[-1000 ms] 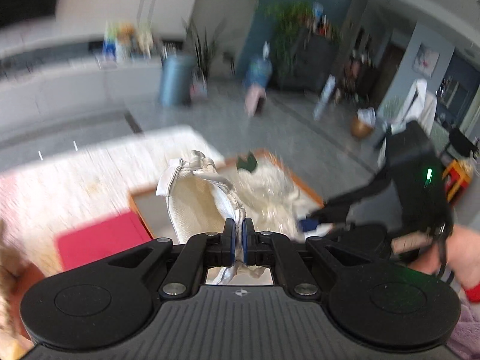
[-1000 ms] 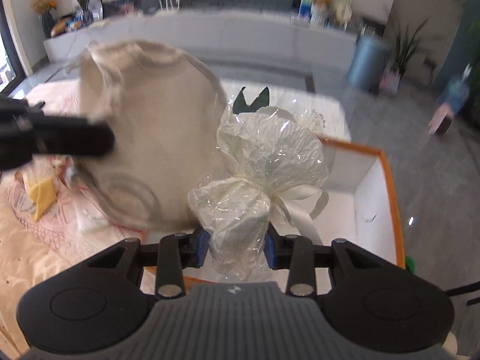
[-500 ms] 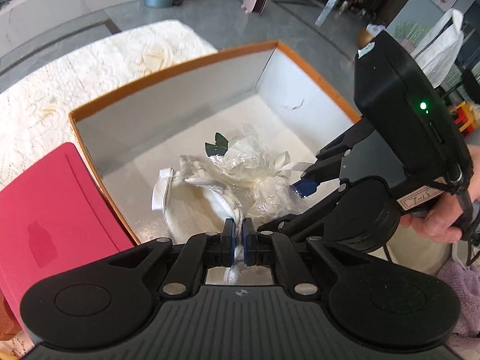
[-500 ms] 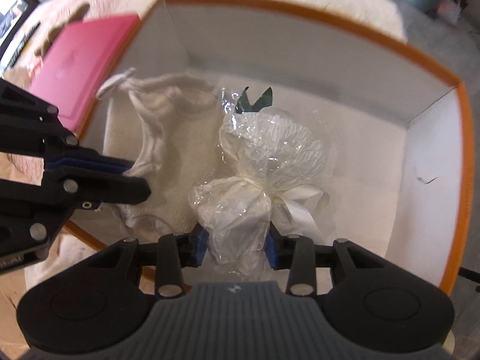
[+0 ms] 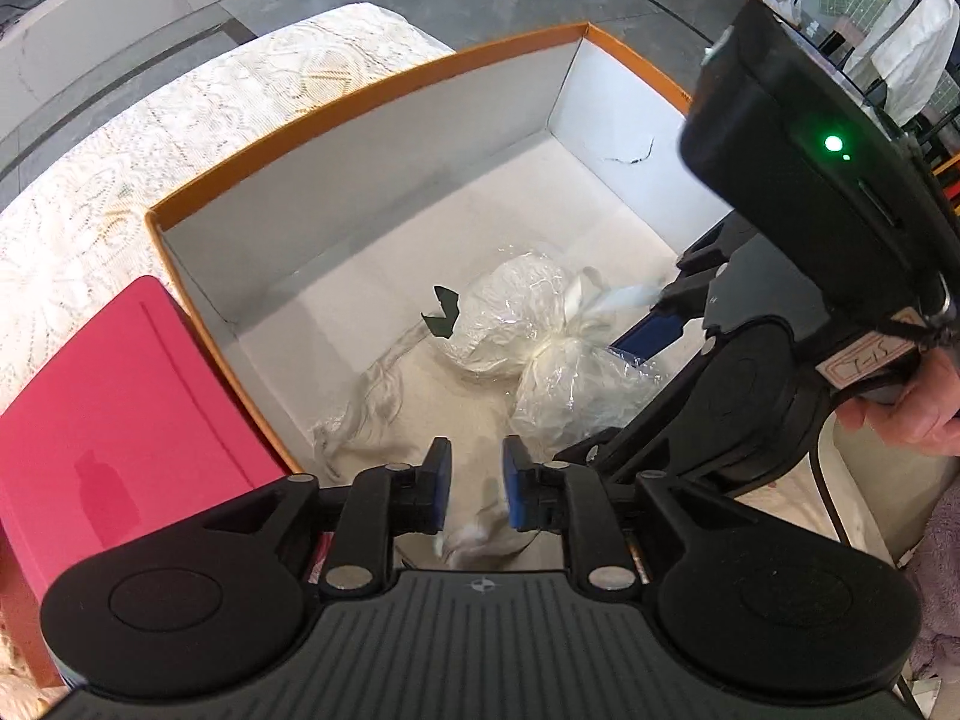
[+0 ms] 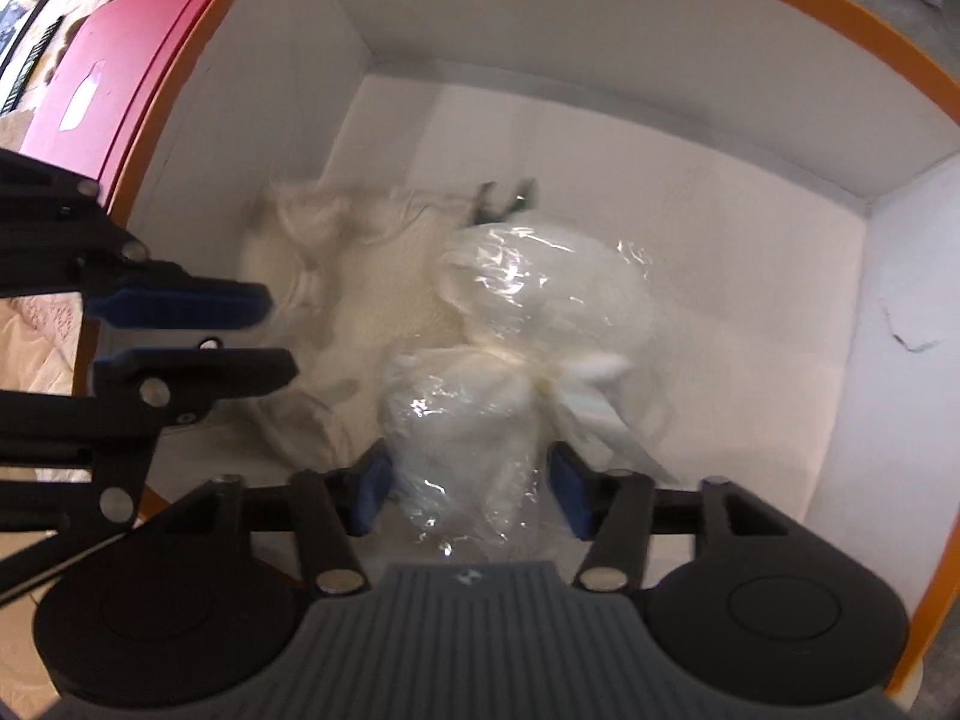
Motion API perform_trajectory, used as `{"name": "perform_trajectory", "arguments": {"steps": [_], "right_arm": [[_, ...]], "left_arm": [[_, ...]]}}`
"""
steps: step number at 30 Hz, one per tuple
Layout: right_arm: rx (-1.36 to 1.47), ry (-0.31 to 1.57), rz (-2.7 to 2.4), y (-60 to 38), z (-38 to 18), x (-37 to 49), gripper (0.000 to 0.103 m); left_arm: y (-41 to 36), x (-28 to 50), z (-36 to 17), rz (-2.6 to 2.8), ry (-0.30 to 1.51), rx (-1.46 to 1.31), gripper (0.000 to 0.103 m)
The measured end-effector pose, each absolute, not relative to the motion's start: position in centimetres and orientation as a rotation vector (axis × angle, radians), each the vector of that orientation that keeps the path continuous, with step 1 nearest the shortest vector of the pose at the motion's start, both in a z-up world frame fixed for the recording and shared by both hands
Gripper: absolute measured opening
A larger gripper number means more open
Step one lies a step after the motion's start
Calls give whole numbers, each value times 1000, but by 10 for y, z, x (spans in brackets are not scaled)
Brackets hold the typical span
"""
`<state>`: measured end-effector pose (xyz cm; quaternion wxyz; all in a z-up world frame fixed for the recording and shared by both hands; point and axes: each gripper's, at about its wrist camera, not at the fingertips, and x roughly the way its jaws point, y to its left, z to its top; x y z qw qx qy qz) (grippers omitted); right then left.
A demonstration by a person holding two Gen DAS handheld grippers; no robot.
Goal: Organize soft objects
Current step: 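Carry the bag and bundle into the orange box and open both tools, then move both tools back over the remaining items on the bed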
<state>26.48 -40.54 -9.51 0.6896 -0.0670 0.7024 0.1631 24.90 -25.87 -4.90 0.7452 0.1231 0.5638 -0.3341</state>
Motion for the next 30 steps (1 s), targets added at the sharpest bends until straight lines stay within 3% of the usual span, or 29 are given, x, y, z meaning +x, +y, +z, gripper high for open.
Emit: {"name": "perform_trajectory", "arguments": {"steps": [2, 8, 18, 30], "right_arm": [[-146, 1563, 350, -407, -91, 265, 65], [-152, 1511, 337, -395, -75, 262, 74], [-216, 1407, 278, -367, -34, 232, 76], [-122, 1132, 218, -313, 23, 167, 77]], "left_arm": [[-259, 251, -48, -738, 1225, 252, 33], [-251, 241, -27, -755, 1169, 236, 34], [-220, 215, 15, -734, 1045, 193, 34], [-111, 149, 44, -528, 837, 69, 34]]}}
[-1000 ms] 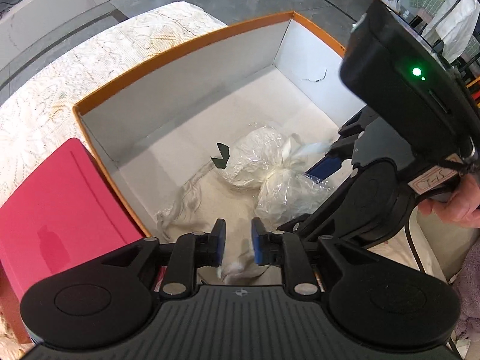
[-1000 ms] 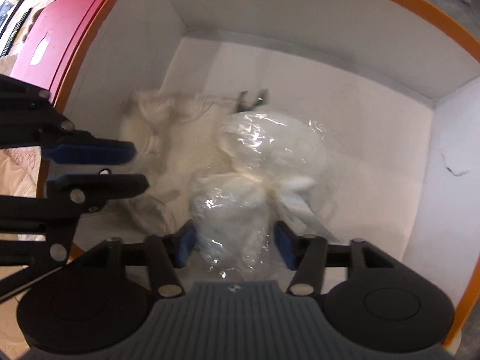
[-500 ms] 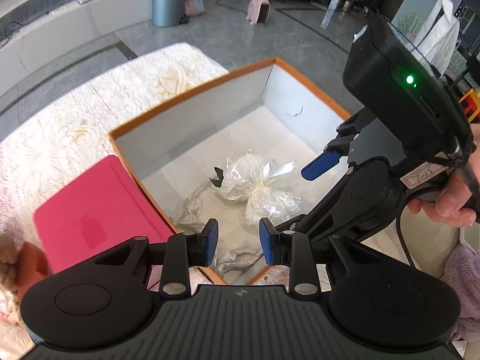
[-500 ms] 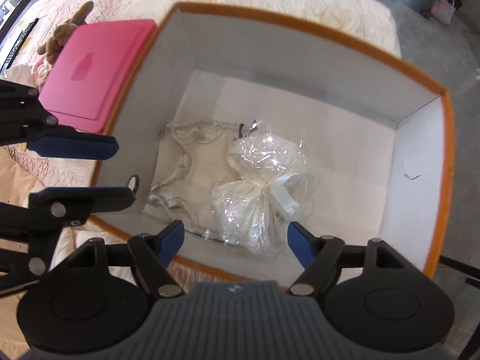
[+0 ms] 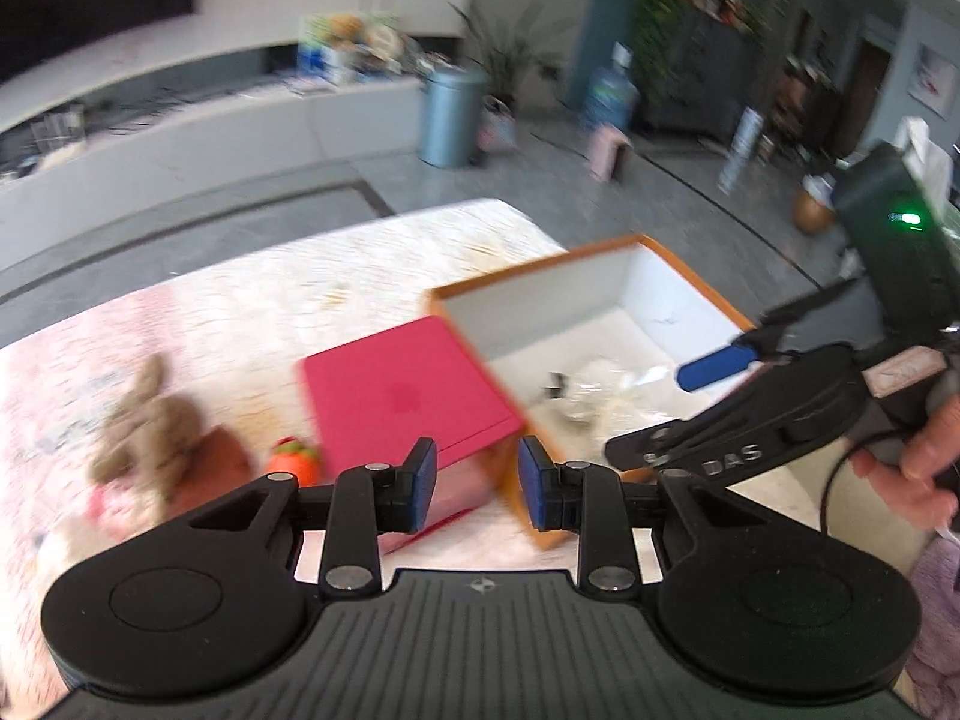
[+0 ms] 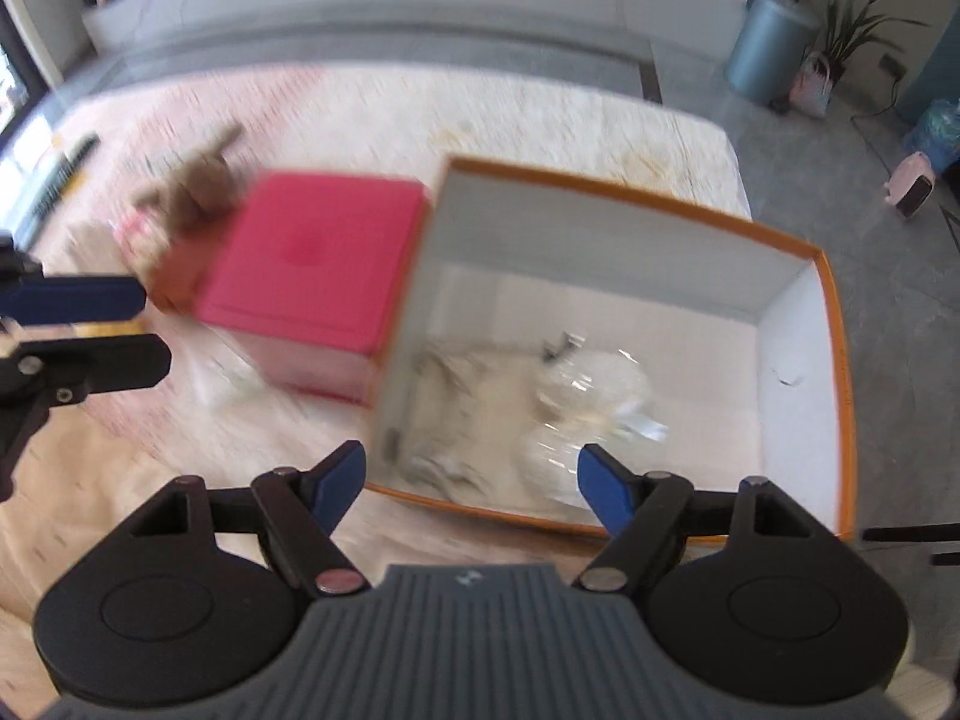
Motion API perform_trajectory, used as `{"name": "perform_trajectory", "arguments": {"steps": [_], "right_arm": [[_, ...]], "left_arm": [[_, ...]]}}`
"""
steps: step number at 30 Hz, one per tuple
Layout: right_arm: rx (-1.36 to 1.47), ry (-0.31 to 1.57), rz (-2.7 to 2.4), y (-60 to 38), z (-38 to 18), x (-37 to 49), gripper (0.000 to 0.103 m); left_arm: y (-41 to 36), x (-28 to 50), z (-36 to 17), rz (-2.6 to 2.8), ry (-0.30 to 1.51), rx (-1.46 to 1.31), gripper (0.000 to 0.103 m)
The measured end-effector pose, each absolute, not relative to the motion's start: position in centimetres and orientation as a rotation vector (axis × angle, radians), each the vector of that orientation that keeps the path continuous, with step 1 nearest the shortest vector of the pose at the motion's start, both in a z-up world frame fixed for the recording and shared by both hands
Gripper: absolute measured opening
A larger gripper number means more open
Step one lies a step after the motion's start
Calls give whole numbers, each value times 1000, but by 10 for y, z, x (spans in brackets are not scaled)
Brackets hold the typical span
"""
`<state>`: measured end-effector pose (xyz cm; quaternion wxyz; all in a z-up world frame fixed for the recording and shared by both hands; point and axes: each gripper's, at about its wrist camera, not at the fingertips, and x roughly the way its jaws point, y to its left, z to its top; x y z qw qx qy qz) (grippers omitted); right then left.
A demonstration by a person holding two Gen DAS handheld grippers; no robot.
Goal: Organize soft objects
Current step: 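Move both tools back over the remaining items on the bed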
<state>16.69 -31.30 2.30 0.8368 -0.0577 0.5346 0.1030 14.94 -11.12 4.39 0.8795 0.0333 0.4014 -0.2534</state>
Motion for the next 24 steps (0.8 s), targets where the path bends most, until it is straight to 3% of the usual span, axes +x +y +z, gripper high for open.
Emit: {"name": "perform_trajectory", "arguments": {"steps": [12, 24], "right_arm": [[63, 876, 281, -196, -5, 101, 77], [-65, 807, 298, -95, -61, 105, 77]], "left_arm": [[15, 100, 5, -213, 744, -83, 34], [93, 89, -50, -102, 802, -186, 34]]}}
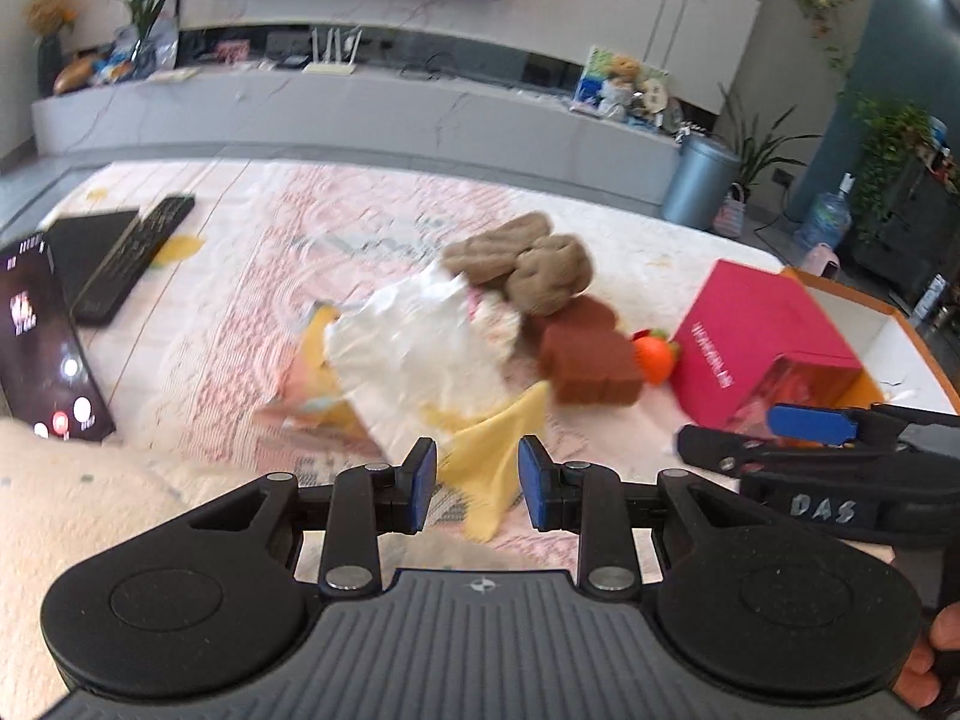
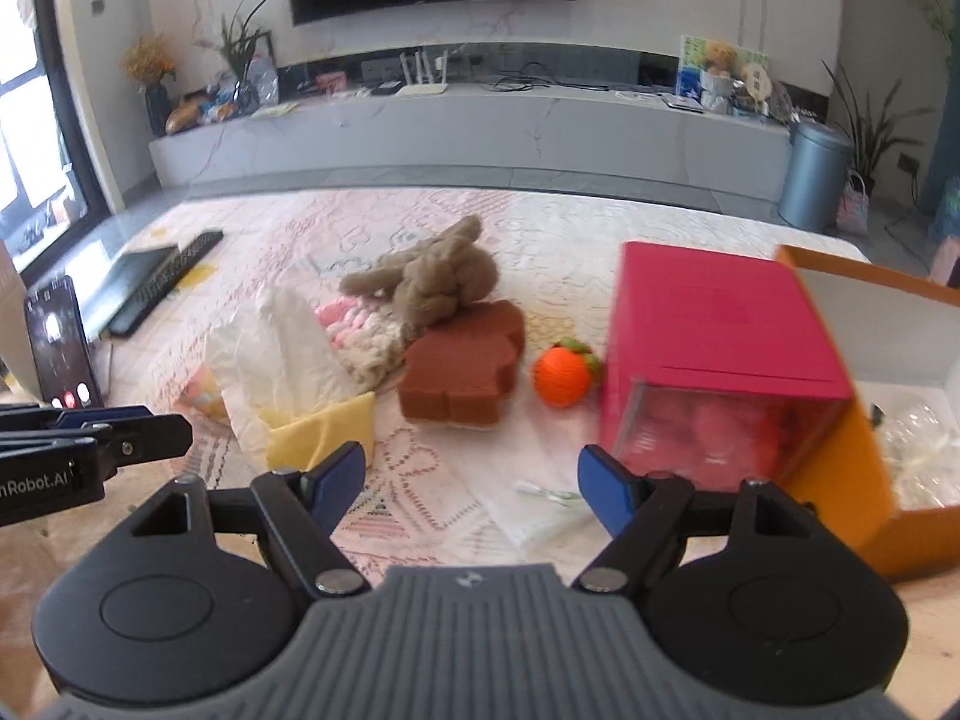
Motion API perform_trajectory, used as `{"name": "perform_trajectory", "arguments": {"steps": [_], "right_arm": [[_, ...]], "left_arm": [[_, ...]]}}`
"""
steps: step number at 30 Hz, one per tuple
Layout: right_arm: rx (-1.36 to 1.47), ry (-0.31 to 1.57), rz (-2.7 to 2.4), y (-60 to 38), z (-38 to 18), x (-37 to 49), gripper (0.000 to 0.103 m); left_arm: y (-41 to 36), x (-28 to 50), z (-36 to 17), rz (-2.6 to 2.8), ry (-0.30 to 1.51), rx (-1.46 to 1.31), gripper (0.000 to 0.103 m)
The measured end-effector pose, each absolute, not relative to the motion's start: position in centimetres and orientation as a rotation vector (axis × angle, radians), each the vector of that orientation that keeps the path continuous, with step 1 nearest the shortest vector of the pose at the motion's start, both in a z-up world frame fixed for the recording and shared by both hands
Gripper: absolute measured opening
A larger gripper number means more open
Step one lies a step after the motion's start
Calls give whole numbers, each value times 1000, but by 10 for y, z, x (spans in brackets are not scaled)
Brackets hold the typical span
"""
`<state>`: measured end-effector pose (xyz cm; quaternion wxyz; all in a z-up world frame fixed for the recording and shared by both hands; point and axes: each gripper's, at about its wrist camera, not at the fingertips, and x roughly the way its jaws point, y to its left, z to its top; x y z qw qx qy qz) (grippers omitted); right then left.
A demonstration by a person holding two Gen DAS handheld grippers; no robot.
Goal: Organize soft objects
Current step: 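Move both tools back over the remaining items on the bed, then grasp the white tissue with the left tool while the right tool grasps the yellow cloth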
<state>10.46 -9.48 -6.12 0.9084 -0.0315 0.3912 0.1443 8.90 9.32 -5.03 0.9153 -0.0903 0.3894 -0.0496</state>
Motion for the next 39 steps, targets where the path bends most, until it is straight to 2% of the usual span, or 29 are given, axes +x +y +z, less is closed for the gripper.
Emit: {"name": "perform_trajectory", "arguments": {"steps": [6, 10, 12, 16, 18, 19, 20, 22, 25, 28, 29, 33, 39], "right_arm": [[-141, 838, 420, -51, -91, 115, 77], [-176, 869, 467, -28, -111, 132, 82], [-166, 883, 474, -23, -117, 143, 85], [-140, 903, 481, -16, -128, 166, 84], [-116, 920, 489, -16, -134, 175, 79], [-103, 932, 496, -17, -136, 178, 72], [-91, 946, 505, -18, -139, 181, 58], [-60, 967, 531, -21, -142, 182, 45], [-56, 959, 555, -23, -140, 177, 18], [-52, 938, 561, -30, -132, 171, 9], [-55, 921, 552, -34, -127, 169, 8], [-87, 892, 475, -50, -116, 170, 8], [-70, 849, 535, -43, -117, 180, 9]], "left_arm": [[111, 86, -73, -68, 867, -175, 33], [108, 88, -67, -67, 872, -77, 34], [113, 92, -70, -73, 883, -102, 35], [119, 103, -79, -75, 930, -145, 35], [119, 104, -80, -80, 934, -149, 36], [119, 105, -80, -78, 937, -156, 36], [120, 106, -81, -76, 939, -163, 36], [120, 109, -82, -72, 944, -175, 37], [119, 113, -82, -66, 942, -184, 41], [115, 118, -82, -64, 937, -183, 48], [114, 121, -83, -60, 939, -183, 50], [113, 133, -88, -23, 929, -239, 74], [127, 149, -100, 28, 895, -388, 80]]}}
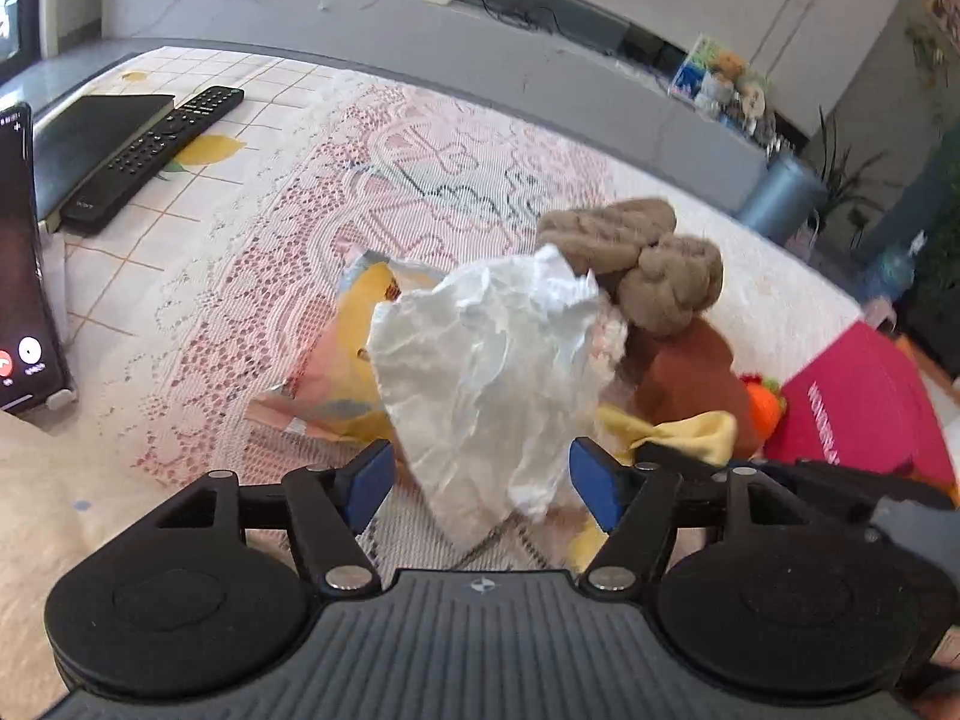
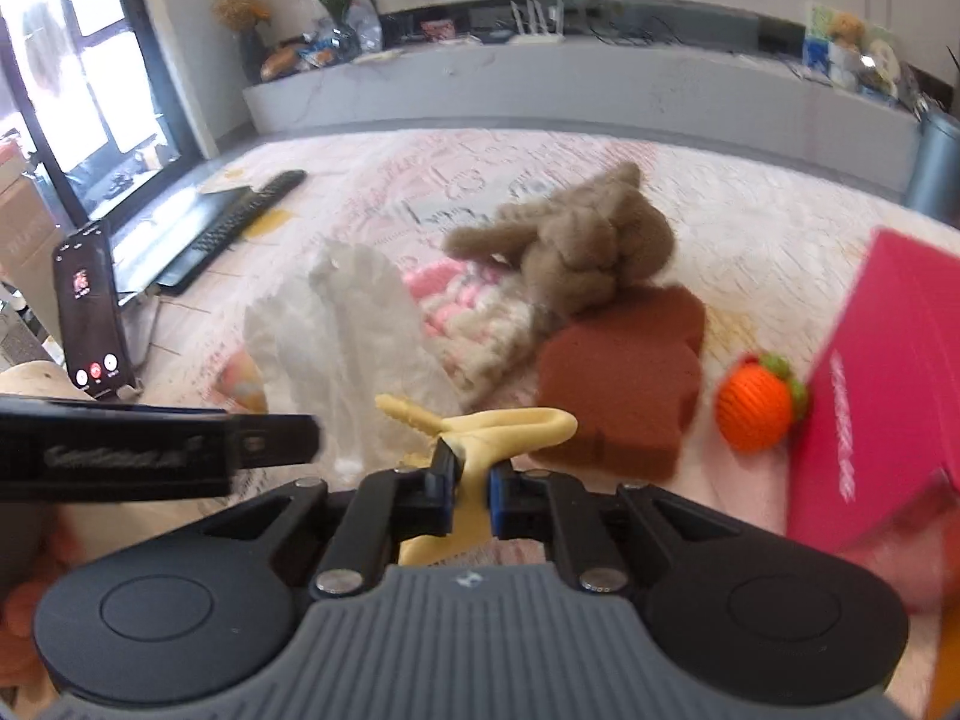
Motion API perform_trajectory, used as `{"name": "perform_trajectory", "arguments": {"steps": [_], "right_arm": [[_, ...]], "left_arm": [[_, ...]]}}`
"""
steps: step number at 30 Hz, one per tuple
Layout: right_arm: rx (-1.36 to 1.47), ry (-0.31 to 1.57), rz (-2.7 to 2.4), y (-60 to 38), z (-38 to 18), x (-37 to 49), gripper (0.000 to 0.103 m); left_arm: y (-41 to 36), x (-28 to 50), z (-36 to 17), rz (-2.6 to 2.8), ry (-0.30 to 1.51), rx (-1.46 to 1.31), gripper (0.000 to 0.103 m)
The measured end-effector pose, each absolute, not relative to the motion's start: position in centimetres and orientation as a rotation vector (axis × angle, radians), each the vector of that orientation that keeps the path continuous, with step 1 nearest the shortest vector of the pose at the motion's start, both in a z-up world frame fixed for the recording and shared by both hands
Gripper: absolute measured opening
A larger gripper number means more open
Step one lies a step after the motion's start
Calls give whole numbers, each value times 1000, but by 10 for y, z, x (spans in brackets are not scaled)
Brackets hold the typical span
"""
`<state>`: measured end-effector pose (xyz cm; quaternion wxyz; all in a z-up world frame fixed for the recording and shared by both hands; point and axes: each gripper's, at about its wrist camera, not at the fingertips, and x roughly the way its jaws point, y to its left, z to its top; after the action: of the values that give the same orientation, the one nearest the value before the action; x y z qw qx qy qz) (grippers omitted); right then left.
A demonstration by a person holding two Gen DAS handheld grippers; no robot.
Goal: Organize soft objects
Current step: 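Grasp the white tissue with the left tool while the right tool grasps the yellow cloth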
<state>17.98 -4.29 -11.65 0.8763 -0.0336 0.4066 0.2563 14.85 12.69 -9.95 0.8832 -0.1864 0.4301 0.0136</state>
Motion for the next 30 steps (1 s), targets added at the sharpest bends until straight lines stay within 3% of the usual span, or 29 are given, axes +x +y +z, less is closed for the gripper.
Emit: {"name": "perform_trajectory", "arguments": {"steps": [4, 14, 16, 21, 30], "right_arm": [[-72, 848, 543, -32, -121, 193, 9], [-27, 895, 602, -24, -137, 201, 8], [-15, 899, 600, -26, -137, 201, 8], [-3, 912, 607, -26, -142, 201, 8], [-9, 893, 560, -38, -134, 196, 4]], "left_arm": [[129, 154, -97, 78, 845, -407, 85], [124, 169, -107, 69, 884, -409, 84], [120, 170, -107, 40, 885, -400, 67], [110, 176, -113, 14, 905, -367, 38], [112, 160, -100, 7, 833, -387, 25]]}}
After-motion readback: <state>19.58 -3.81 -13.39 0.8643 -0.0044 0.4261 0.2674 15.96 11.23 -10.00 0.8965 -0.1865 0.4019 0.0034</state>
